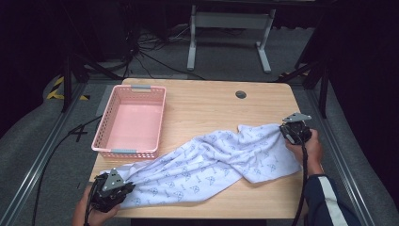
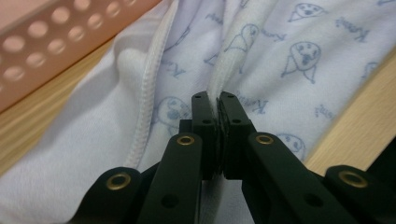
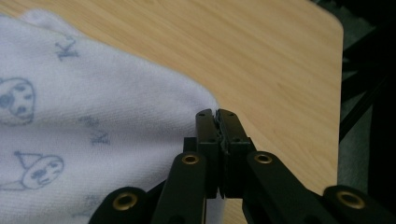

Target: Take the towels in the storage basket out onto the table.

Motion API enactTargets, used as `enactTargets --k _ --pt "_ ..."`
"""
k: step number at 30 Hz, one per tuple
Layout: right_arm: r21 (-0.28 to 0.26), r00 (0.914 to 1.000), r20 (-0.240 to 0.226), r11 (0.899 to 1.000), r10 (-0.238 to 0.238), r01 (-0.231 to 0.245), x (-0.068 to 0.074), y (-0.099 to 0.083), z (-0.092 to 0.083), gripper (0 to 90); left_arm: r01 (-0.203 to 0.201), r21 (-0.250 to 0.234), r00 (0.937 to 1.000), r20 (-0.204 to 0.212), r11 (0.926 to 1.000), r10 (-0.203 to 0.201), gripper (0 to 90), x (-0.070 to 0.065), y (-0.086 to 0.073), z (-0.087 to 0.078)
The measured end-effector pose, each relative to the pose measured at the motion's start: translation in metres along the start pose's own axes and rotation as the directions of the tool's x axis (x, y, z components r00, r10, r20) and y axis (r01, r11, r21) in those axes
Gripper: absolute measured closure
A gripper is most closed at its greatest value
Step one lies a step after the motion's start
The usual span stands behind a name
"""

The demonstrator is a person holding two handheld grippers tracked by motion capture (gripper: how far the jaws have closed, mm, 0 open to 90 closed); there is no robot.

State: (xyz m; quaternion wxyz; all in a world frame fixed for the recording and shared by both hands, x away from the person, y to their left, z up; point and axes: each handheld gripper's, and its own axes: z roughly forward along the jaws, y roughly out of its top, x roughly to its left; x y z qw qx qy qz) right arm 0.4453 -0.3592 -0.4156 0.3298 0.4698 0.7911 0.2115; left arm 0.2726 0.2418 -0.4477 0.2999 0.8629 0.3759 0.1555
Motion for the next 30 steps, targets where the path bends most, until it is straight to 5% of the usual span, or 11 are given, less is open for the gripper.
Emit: enactTargets --k 3,7,9,11,13,15,20,26,28,30 --pt "0.05 0.9987 0.05 0.999 0.01 -0.013 -0.013 -0.01 0.01 89.0 0.061 0.035 0.9981 -0.011 0.9975 -0.061 86.9 0.007 -0.007 -0.002" --pt "0.067 0.9967 0.04 0.995 0.07 -0.072 -0.027 -0.02 0.017 89.0 0.099 0.014 0.995 -0.02 0.995 -0.098 86.8 0.01 -0.009 -0.003" --pt "0.062 0.9972 0.038 0.996 0.064 -0.066 -0.026 -0.02 0.017 87.3 0.08 0.004 0.9966 0.023 0.9968 -0.08 86.4 0.009 -0.009 -0.001" --pt "0.055 0.9973 0.046 0.997 0.057 -0.06 -0.025 -0.019 0.016 84.2 0.074 -0.004 0.9971 0.016 0.9972 -0.074 85.3 0.009 -0.009 -0.001" --pt "0.016 0.9965 0.002 0.996 0.084 -0.084 -0.027 -0.02 0.014 75.8 0.062 -0.043 0.9978 0.023 0.9971 -0.061 81.1 0.008 -0.008 -0.003" --pt "-0.009 0.9927 -0.016 0.993 0.12 -0.12 -0.03 -0.021 0.011 68.0 0.096 -0.065 0.9954 0.01 0.9933 -0.095 74.5 0.008 -0.007 -0.005" --pt "-0.035 0.9873 -0.056 0.988 0.149 -0.151 -0.035 -0.023 0.01 57.7 0.105 -0.12 0.9944 0.02 0.9872 -0.103 65.6 0.01 -0.007 -0.005" --pt "0.019 0.971 -0.139 0.981 0.194 -0.194 -0.037 -0.023 0.031 43.1 0.062 -0.083 0.9962 0.067 0.9947 -0.056 63.3 0.004 -0.002 0.005" --pt "0.014 0.9729 -0.115 0.98 0.201 -0.201 -0.039 -0.021 0.034 39.4 0.061 -0.04 0.9963 0.063 0.9973 -0.059 64.8 0.0 -0.001 0.009" --pt "0.028 0.9636 -0.117 0.971 0.24 -0.239 -0.045 -0.021 0.042 35.1 0.06 -0.037 0.9951 0.081 0.9975 -0.057 65.4 0.001 -0.002 0.012"
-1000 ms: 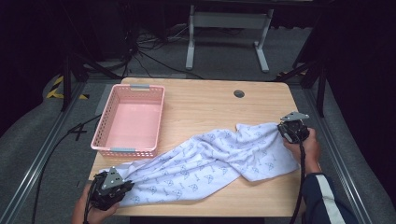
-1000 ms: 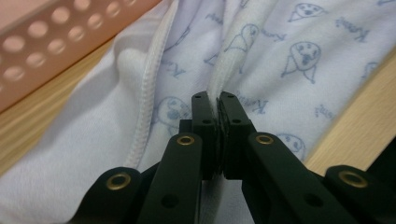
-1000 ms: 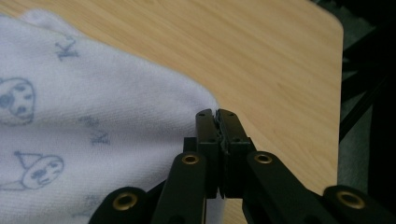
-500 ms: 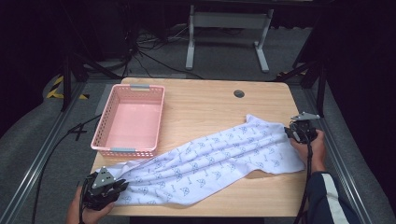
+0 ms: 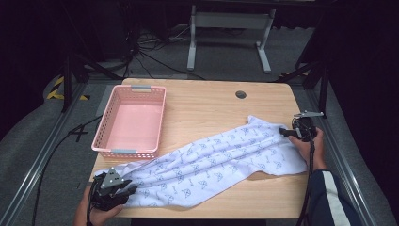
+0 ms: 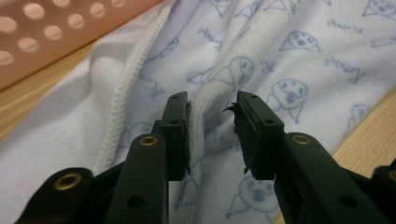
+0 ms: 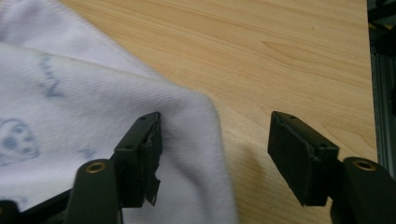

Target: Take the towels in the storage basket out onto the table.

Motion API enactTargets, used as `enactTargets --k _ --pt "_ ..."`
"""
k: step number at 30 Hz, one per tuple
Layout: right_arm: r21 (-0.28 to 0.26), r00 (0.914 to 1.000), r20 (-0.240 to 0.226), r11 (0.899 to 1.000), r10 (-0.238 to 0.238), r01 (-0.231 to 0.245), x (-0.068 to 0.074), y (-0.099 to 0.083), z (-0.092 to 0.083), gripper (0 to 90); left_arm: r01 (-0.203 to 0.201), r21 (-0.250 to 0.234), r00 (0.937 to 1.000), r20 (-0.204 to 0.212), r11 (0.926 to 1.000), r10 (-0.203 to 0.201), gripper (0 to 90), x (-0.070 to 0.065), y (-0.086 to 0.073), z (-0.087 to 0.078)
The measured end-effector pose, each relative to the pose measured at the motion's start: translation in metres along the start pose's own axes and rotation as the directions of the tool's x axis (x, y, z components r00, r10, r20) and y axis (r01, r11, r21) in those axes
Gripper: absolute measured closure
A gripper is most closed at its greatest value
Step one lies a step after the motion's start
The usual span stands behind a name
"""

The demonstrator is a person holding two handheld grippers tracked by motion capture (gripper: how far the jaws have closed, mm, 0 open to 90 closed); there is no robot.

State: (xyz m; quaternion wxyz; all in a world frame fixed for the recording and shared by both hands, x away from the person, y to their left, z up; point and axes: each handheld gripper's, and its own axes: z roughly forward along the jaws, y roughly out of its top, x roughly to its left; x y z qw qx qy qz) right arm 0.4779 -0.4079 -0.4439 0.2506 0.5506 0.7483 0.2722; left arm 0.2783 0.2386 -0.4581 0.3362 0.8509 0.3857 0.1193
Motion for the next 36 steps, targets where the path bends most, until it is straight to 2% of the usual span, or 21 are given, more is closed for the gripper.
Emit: enactTargets --k 4,7,11,12,13,14,15,16,17,20,21,22,23,24,25,26,28,30,32,33,36 --pt "0.012 0.9992 -0.035 1.0 0.018 -0.018 -0.004 0.0 0.01 31.1 0.019 0.021 0.9998 0.008 0.9996 -0.019 65.8 0.001 -0.001 0.006" --pt "0.009 0.9977 -0.066 1.0 0.014 -0.014 -0.005 0.0 0.01 42.2 0.006 0.032 0.9999 0.012 0.9995 -0.007 66.4 0.002 0.0 0.007" --pt "0.001 0.9895 -0.124 0.997 -0.075 0.076 0.007 0.002 0.006 83.5 0.019 0.027 0.9995 0.026 0.9995 -0.02 67.2 0.005 0.0 0.009" --pt "-0.01 0.9829 -0.108 0.989 -0.148 0.148 0.014 0.005 0.0 86.1 0.021 0.025 0.9994 0.028 0.9995 -0.022 67.2 0.005 0.0 0.009" --pt "-0.01 0.9829 -0.108 0.989 -0.148 0.148 0.014 0.005 0.0 86.1 0.019 0.024 0.9995 0.025 0.9995 -0.02 67.2 0.005 0.0 0.009" --pt "-0.059 0.9696 -0.165 0.983 -0.181 0.173 0.023 0.008 -0.011 86.1 0.016 0.028 0.9997 0.019 0.9995 -0.017 66.9 0.004 0.0 0.009" --pt "-0.059 0.9696 -0.165 0.983 -0.181 0.173 0.023 0.008 -0.011 86.1 0.016 0.028 0.9997 0.019 0.9995 -0.017 66.6 0.004 0.0 0.009" --pt "-0.077 0.9594 -0.194 0.978 -0.205 0.193 0.029 0.009 -0.017 86.0 0.01 0.03 0.9999 0.01 0.9995 -0.011 66.6 0.004 0.0 0.008" --pt "-0.094 0.9468 -0.219 0.971 -0.235 0.22 0.037 0.011 -0.024 85.7 0.008 0.037 0.9999 0.006 0.9993 -0.008 66.4 0.003 0.001 0.008" --pt "-0.147 0.8804 -0.316 0.935 -0.353 0.323 0.068 0.009 -0.044 83.1 0.027 0.04 0.9996 0.011 0.9988 -0.027 65.6 0.0 0.0 0.008" --pt "-0.16 0.8411 -0.368 0.918 -0.397 0.363 0.082 0.006 -0.051 82.2 0.018 0.033 0.9997 0.014 0.9993 -0.019 65.0 0.0 0.0 0.009" --pt "-0.167 0.8209 -0.382 0.905 -0.425 0.391 0.091 0.004 -0.054 83.1 0.034 0.036 0.9991 0.025 0.9988 -0.035 64.8 -0.002 0.001 0.009" --pt "-0.171 0.7904 -0.414 0.891 -0.452 0.42 0.105 -0.001 -0.058 83.5 0.028 0.033 0.9992 0.027 0.9991 -0.029 64.2 -0.002 0.002 0.01" --pt "-0.164 0.7476 -0.453 0.87 -0.485 0.465 0.118 -0.006 -0.06 83.5 0.037 0.036 0.9982 0.046 0.9987 -0.039 64.1 -0.005 0.002 0.01" --pt "-0.164 0.7476 -0.453 0.87 -0.485 0.465 0.118 -0.006 -0.06 83.5 0.037 0.036 0.9982 0.046 0.9987 -0.039 64.6 -0.005 0.002 0.01" --pt "-0.153 0.7234 -0.457 0.847 -0.518 0.51 0.131 -0.012 -0.061 84.3 0.024 0.038 0.9982 0.055 0.999 -0.026 64.6 -0.007 0.004 0.011" --pt "-0.128 0.685 -0.487 0.82 -0.542 0.558 0.149 -0.024 -0.061 83.6 -0.001 0.051 0.997 0.078 0.9987 -0.003 64.8 -0.013 0.006 0.012" --pt "-0.101 0.6646 -0.498 0.798 -0.557 0.594 0.159 -0.034 -0.061 80.2 -0.025 0.053 0.9934 0.113 0.9983 0.019 64.1 -0.018 0.008 0.014" --pt "-0.08 0.6672 -0.494 0.793 -0.557 0.604 0.161 -0.038 -0.06 71.5 -0.046 0.067 0.9888 0.145 0.9967 0.036 62.3 -0.023 0.011 0.015" --pt "-0.075 0.6757 -0.492 0.8 -0.549 0.596 0.16 -0.038 -0.062 66.4 -0.06 0.066 0.9887 0.141 0.996 0.05 60.4 -0.024 0.012 0.014" --pt "-0.101 0.7181 -0.451 0.83 -0.53 0.549 0.151 -0.032 -0.07 51.7 -0.048 0.025 0.9914 0.123 0.9985 0.045 54.5 -0.026 0.015 0.008"
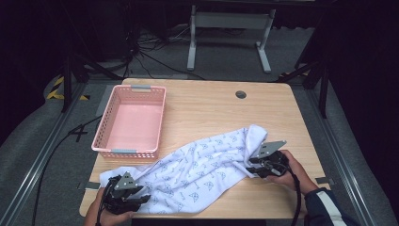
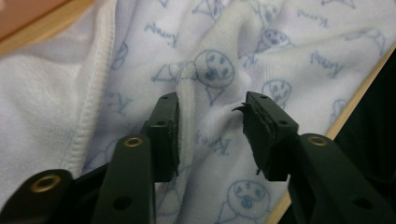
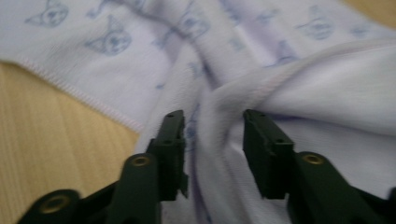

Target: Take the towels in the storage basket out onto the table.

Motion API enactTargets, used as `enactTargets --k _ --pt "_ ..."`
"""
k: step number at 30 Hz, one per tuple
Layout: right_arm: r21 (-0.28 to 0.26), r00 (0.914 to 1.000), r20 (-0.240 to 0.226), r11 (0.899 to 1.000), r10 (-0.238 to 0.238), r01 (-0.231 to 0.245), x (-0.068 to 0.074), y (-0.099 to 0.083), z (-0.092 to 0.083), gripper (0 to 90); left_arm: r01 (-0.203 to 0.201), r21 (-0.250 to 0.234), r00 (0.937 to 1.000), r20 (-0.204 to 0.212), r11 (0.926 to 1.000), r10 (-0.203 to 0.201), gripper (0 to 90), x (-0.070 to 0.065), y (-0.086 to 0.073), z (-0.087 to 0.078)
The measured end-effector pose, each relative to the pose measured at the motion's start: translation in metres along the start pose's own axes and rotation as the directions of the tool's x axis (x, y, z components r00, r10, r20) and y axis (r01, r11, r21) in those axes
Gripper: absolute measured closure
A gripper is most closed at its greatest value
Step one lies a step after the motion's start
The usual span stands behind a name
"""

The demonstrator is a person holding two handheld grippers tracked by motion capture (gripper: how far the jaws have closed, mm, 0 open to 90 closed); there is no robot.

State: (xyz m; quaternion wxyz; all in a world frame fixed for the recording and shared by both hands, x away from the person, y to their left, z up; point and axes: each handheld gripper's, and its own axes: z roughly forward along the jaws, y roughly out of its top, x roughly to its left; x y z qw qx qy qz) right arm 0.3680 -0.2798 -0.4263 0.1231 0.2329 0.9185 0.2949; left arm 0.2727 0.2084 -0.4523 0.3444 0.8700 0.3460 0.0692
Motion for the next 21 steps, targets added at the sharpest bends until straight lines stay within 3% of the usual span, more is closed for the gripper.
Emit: enactTargets --k 2,3,5,7,8,9,10,12,13,14,16,17,18,19,20,21 --pt "-0.089 0.9959 0.035 0.993 0.084 -0.081 -0.012 0.003 -0.015 50.5 0.003 -0.032 0.9997 -0.023 0.9995 -0.004 49.0 0.002 0.004 -0.008" --pt "-0.124 0.9891 0.074 0.985 0.127 -0.118 -0.017 0.006 -0.022 46.5 0.015 -0.058 0.9993 -0.034 0.9982 -0.017 46.7 0.003 0.005 -0.011" --pt "-0.18 0.9708 0.14 0.969 0.195 -0.169 -0.028 0.012 -0.031 45.0 0.031 -0.101 0.9974 -0.062 0.9944 -0.038 43.6 0.009 0.009 -0.018" --pt "-0.205 0.9359 0.206 0.948 0.286 -0.245 -0.038 0.023 -0.032 38.6 0.034 -0.113 0.994 -0.1 0.993 -0.045 38.1 0.016 0.012 -0.02" --pt "-0.21 0.9282 0.216 0.943 0.303 -0.259 -0.041 0.026 -0.03 36.8 0.05 -0.105 0.9918 -0.112 0.9933 -0.061 37.3 0.018 0.012 -0.019" --pt "-0.208 0.9171 0.23 0.937 0.326 -0.281 -0.045 0.03 -0.025 35.5 0.047 -0.091 0.9887 -0.138 0.9947 -0.06 37.1 0.024 0.013 -0.018" --pt "-0.18 0.8993 0.255 0.931 0.356 -0.317 -0.052 0.033 -0.016 32.2 0.067 -0.1 0.9864 -0.143 0.9927 -0.081 36.8 0.028 0.013 -0.014" --pt "-0.101 0.8892 0.269 0.929 0.37 -0.356 -0.061 0.037 0.0 27.6 0.098 -0.074 0.9789 -0.172 0.9924 -0.11 37.0 0.036 0.012 -0.006" --pt "-0.065 0.8741 0.302 0.923 0.381 -0.38 -0.067 0.037 0.009 28.5 0.125 -0.073 0.9752 -0.174 0.9894 -0.136 37.0 0.04 0.011 -0.001" --pt "-0.046 0.8573 0.332 0.914 0.394 -0.402 -0.074 0.035 0.017 26.3 0.131 -0.061 0.9783 -0.153 0.9895 -0.139 36.9 0.044 0.01 0.001" --pt "-0.03 0.8295 0.312 0.877 0.463 -0.479 -0.088 0.029 0.026 24.5 0.137 -0.043 0.9775 -0.156 0.9896 -0.142 35.4 0.047 0.01 0.008" --pt "-0.023 0.8194 0.31 0.865 0.482 -0.501 -0.094 0.027 0.029 23.7 0.136 -0.032 0.9787 -0.151 0.9902 -0.139 35.6 0.048 0.01 0.011" --pt "-0.04 0.808 0.29 0.85 0.513 -0.525 -0.102 0.023 0.032 30.4 0.129 -0.015 0.9809 -0.144 0.9915 -0.13 36.9 0.048 0.011 0.012" --pt "-0.035 0.8112 0.272 0.848 0.517 -0.529 -0.105 0.022 0.034 39.3 0.129 -0.015 0.9809 -0.144 0.9915 -0.13 38.7 0.048 0.011 0.012" --pt "-0.035 0.8112 0.272 0.848 0.517 -0.529 -0.105 0.022 0.034 39.3 0.133 -0.012 0.9786 -0.157 0.9911 -0.133 38.7 0.045 0.011 0.015" --pt "-0.037 0.8255 0.241 0.855 0.511 -0.518 -0.11 0.021 0.037 48.2 0.12 0.001 0.9804 -0.157 0.9928 -0.118 43.2 0.043 0.012 0.017"
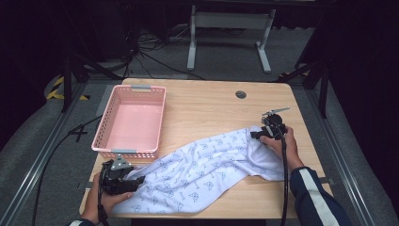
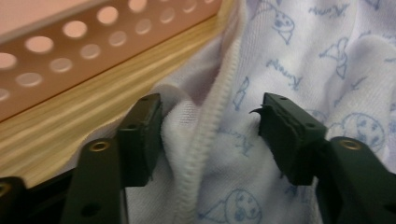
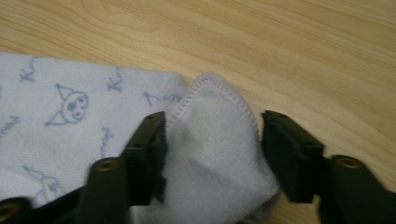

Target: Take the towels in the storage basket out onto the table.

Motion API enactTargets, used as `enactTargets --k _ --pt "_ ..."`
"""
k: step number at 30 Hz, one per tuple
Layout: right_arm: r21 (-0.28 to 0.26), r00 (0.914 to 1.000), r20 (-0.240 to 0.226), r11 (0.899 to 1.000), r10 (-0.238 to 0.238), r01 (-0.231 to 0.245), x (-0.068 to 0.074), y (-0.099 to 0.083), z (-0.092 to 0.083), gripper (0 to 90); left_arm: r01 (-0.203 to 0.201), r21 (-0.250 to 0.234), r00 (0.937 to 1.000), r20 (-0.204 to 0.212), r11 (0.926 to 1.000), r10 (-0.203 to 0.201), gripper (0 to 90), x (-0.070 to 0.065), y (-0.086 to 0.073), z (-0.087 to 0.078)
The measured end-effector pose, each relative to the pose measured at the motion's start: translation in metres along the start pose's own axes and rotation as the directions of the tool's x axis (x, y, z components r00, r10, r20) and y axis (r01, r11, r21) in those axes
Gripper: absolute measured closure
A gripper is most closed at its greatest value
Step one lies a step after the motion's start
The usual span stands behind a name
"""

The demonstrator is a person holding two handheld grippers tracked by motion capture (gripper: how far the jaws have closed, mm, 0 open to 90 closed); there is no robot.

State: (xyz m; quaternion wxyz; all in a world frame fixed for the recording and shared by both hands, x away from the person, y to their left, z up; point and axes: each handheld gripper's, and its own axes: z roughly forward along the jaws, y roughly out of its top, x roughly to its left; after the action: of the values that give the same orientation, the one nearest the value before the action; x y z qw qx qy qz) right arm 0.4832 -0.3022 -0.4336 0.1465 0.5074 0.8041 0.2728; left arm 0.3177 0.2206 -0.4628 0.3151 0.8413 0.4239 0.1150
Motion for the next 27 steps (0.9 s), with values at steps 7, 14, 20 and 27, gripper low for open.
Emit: enactTargets --k 7,14,20,27 --pt "-0.083 0.9944 0.057 0.992 -0.089 0.093 -0.011 0.019 -0.012 85.5 -0.043 0.034 0.9982 0.044 0.9985 0.041 70.6 -0.005 -0.002 -0.006" --pt "-0.127 0.975 0.203 0.985 -0.09 0.117 -0.049 0.056 -0.019 85.5 -0.06 0.037 0.9937 0.097 0.9975 0.056 75.3 -0.022 -0.01 -0.011" --pt "-0.153 0.9553 0.284 0.979 -0.084 0.132 -0.054 0.088 -0.007 64.5 -0.146 0.055 0.9676 0.216 0.9877 0.131 72.8 -0.055 -0.009 -0.01" --pt "-0.169 0.9781 0.184 0.977 -0.098 0.13 -0.047 0.082 -0.011 46.4 -0.146 0.044 0.9679 0.213 0.9884 0.133 54.0 -0.056 -0.004 -0.008"
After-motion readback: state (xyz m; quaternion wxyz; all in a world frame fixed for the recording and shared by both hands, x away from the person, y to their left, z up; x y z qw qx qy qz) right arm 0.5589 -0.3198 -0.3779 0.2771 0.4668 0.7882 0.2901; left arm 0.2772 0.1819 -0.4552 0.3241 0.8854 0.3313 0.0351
